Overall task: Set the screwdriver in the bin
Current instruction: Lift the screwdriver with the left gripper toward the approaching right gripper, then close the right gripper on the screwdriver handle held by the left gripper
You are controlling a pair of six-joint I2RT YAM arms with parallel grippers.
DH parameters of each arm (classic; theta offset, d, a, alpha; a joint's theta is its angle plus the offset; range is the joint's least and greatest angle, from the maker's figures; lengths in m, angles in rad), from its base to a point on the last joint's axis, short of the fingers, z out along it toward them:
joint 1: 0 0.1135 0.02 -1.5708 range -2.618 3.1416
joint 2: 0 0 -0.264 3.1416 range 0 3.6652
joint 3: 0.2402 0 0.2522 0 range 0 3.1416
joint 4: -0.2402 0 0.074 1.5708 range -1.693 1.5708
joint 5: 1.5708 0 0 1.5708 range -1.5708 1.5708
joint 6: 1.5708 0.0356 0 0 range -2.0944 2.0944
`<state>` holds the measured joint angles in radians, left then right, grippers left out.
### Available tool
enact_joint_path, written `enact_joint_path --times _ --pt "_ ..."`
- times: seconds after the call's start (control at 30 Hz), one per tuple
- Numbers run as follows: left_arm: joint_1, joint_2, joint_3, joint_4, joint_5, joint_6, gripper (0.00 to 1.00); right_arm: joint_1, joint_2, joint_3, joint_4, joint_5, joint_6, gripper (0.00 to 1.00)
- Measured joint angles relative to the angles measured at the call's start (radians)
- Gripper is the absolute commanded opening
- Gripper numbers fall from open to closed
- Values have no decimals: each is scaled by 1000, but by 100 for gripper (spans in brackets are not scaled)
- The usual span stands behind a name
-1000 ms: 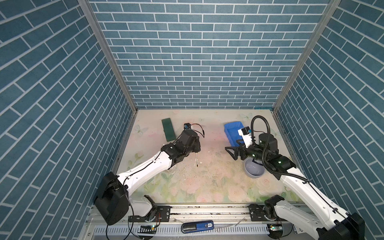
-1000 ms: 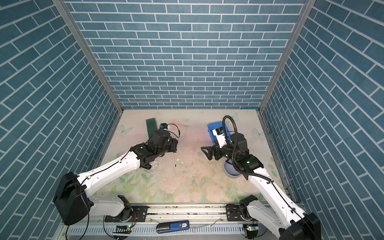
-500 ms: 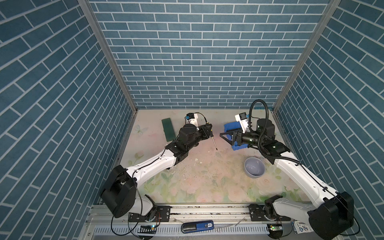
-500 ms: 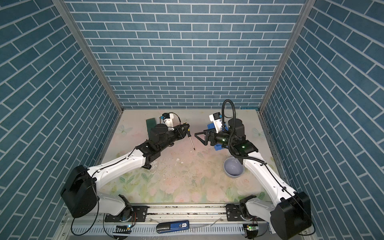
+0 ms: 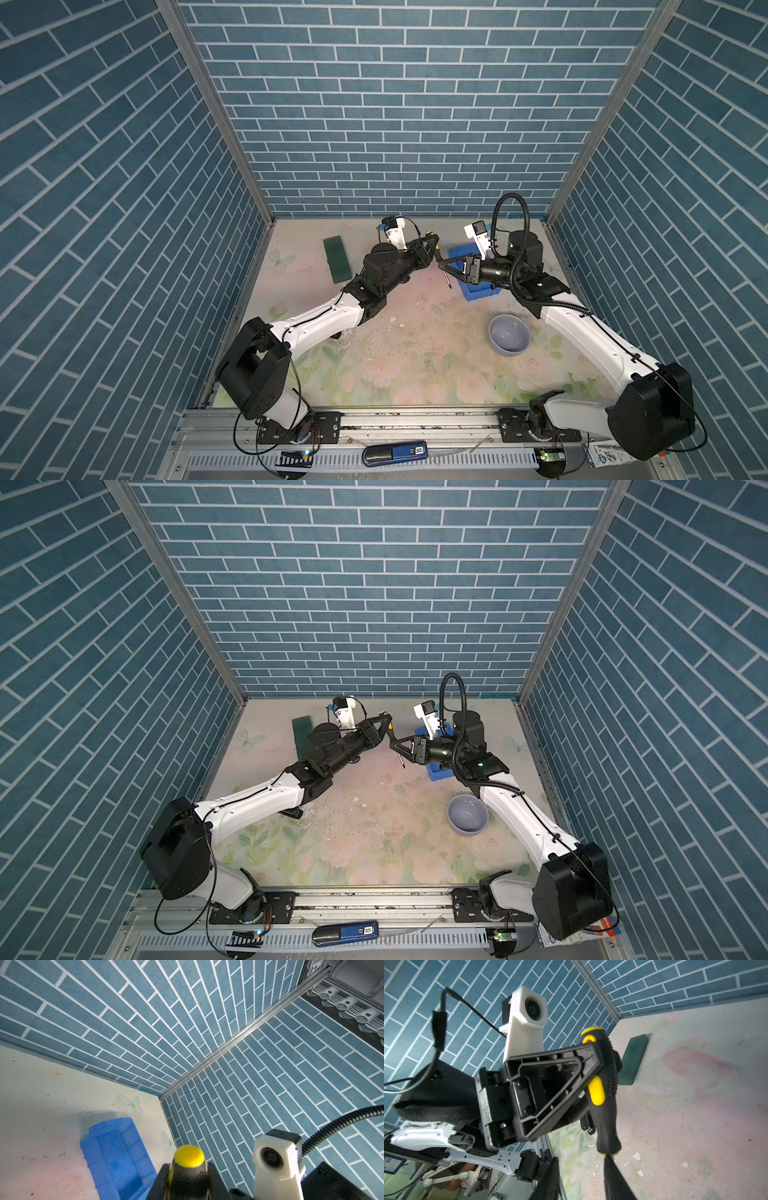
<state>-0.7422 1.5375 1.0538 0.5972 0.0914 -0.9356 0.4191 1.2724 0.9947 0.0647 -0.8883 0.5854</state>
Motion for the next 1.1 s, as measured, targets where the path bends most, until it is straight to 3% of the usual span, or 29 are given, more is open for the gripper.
enact_joint_path --times 0.07,0.17,0.53,0.73,1.1 --pt "0 2 2 4 0 0 0 -3 4 2 6 -5 10 33" --pt "2 5 2 6 0 0 0 -9 6 2 8 -4 17 42" --pt "-10 6 2 14 44 -11 0 -59 -3 2 -5 127 6 40" --pt "-10 6 2 14 49 -11 0 -63 25 15 -11 61 -8 43" --pt "-10 6 2 23 48 -11 0 -64 47 15 172 -41 75 42"
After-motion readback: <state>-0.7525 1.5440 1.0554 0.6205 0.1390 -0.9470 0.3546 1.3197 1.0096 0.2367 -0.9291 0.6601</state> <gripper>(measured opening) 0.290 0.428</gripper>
